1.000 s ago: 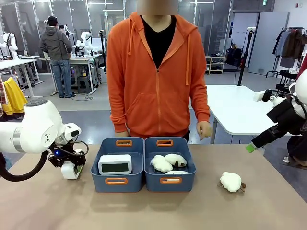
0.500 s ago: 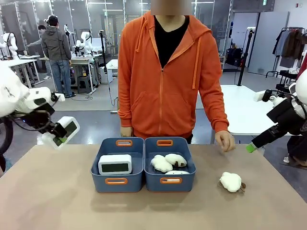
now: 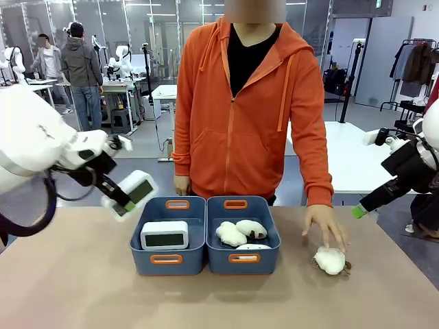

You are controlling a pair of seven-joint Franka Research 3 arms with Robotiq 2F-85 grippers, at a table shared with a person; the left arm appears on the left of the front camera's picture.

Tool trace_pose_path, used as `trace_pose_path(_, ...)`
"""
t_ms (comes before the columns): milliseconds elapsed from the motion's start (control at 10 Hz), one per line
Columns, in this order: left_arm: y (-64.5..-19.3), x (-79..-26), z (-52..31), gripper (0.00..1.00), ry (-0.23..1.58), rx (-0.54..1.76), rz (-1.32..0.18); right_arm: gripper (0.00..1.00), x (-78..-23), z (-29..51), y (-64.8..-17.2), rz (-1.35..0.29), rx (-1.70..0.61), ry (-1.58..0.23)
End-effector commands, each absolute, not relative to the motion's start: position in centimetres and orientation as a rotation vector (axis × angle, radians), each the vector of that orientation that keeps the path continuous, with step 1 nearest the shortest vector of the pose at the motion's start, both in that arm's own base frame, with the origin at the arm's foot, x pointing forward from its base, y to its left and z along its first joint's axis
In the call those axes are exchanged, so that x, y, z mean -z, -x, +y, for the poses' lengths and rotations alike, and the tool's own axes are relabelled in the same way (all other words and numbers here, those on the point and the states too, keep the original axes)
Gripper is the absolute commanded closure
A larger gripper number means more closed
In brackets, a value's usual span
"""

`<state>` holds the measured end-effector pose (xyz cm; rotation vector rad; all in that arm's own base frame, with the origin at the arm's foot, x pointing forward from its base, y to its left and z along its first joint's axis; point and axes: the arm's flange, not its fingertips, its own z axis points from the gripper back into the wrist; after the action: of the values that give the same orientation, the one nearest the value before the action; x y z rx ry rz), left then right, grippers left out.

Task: Sort the digital clocks into the basket.
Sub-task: Pick up the Digital clock from the table and place it into the empty Plastic storage basket.

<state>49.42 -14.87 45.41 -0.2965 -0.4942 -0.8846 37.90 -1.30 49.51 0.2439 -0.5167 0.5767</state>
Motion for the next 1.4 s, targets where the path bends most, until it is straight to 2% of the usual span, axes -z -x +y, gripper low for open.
trace_pose_path(0, -51.7, -44.1, -18.4, 1.0, 0.244, 0.908, -0.517, 0.0, -49.5, -1.2, -37.8, -0.505, -0.561, -0.235)
trace_pose_path(300, -52.8, -41.1, -23.0, 1.0, 0.196, 0.804, -0.476, 0.0, -49.5, -1.2, -37.8, -0.505, -0.561, -0.235)
trace_pose_path(600, -53.1, -39.8, -24.0, 1.0, 0.183, 0.762, -0.428, 0.0, -49.5, -1.2, -37.8, -0.505, -0.561, -0.235)
trace_pose_path(700, -53.2, -40.0, -24.1, 0.37, 0.187, 0.755, -0.429, 0.0, -49.5, -1.2, -37.8, -0.505, -0.561, -0.235)
trace_pose_path(800, -53.3, -40.2, -23.9, 0.2, 0.175, 0.746, -0.44, 0.0, -49.5, -1.2, -37.8, -0.505, -0.561, -0.235)
trace_pose_path(900, -53.1, -40.4, -23.9, 0.07, 0.183, 0.747, -0.437, 0.0, -49.5, -1.2, -37.8, -0.505, -0.561, -0.235)
trace_pose_path(1000, -53.0, -40.6, -23.7, 0.0, 0.189, 0.747, -0.444, 0.0, -49.5, -1.2, -37.8, -0.505, -0.561, -0.235)
trace_pose_path(1300, -51.7, -43.1, -22.4, 0.0, 0.205, 0.711, -0.444, 0.0, -49.5, -1.2, -37.8, -0.505, -0.561, -0.235)
